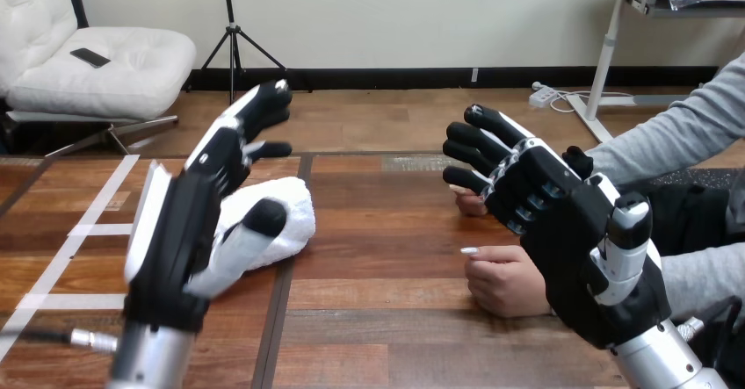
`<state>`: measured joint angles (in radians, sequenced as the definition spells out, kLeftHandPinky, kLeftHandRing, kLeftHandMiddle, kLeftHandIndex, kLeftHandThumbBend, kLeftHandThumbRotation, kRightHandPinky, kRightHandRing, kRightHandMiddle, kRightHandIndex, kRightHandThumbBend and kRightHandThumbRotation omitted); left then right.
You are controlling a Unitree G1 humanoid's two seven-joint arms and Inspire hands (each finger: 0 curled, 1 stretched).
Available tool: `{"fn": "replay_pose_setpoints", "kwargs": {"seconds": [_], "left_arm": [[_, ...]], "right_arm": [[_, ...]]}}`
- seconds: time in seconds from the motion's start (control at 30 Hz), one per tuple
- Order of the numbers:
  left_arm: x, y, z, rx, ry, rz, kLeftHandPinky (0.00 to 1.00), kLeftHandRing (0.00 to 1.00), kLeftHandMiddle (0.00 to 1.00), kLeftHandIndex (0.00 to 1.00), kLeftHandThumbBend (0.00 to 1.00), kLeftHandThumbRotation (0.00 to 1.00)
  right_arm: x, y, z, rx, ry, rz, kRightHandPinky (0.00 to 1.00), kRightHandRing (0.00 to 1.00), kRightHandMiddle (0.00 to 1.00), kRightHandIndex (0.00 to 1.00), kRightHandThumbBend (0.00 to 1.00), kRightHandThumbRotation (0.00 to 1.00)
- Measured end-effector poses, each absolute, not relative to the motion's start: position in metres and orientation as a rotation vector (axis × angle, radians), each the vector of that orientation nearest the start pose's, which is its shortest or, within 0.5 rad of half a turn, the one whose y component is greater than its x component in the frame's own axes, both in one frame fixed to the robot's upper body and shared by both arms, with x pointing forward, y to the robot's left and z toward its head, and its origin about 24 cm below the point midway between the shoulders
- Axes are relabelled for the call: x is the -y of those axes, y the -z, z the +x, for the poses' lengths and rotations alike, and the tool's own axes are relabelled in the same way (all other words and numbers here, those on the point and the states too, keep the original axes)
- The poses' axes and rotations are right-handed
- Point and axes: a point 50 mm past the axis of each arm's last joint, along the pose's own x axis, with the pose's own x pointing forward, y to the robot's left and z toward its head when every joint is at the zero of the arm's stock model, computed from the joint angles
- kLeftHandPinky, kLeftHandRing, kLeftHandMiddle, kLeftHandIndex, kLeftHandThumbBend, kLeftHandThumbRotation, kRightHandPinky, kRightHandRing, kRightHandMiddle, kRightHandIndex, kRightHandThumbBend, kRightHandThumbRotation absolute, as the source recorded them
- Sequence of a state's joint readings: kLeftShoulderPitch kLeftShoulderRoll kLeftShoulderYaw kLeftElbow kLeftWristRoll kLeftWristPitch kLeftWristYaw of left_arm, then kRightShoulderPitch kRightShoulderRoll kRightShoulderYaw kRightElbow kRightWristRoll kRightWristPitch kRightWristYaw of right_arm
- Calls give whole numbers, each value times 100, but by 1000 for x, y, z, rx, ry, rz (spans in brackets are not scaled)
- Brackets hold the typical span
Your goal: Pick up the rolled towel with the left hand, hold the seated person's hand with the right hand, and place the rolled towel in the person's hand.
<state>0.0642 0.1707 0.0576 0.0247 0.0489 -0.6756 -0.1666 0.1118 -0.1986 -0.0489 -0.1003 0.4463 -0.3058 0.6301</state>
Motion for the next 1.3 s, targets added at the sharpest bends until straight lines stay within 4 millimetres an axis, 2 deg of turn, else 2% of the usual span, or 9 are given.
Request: {"fn": "replay_pose_setpoints", "kwargs": {"seconds": [0.63,0.87,1.3], "left_arm": [[-177,-97,269,552,173,380,79,89,92,90,100,85],[-179,-96,285,524,170,414,81,89,92,92,97,82],[-183,-87,310,438,147,548,80,90,94,95,95,84]], "right_arm": [[176,-82,224,386,-537,107,88,91,89,90,100,100],[177,-82,225,384,-536,108,88,91,89,90,100,100],[178,-79,226,374,-533,110,88,91,89,89,100,100]]}}
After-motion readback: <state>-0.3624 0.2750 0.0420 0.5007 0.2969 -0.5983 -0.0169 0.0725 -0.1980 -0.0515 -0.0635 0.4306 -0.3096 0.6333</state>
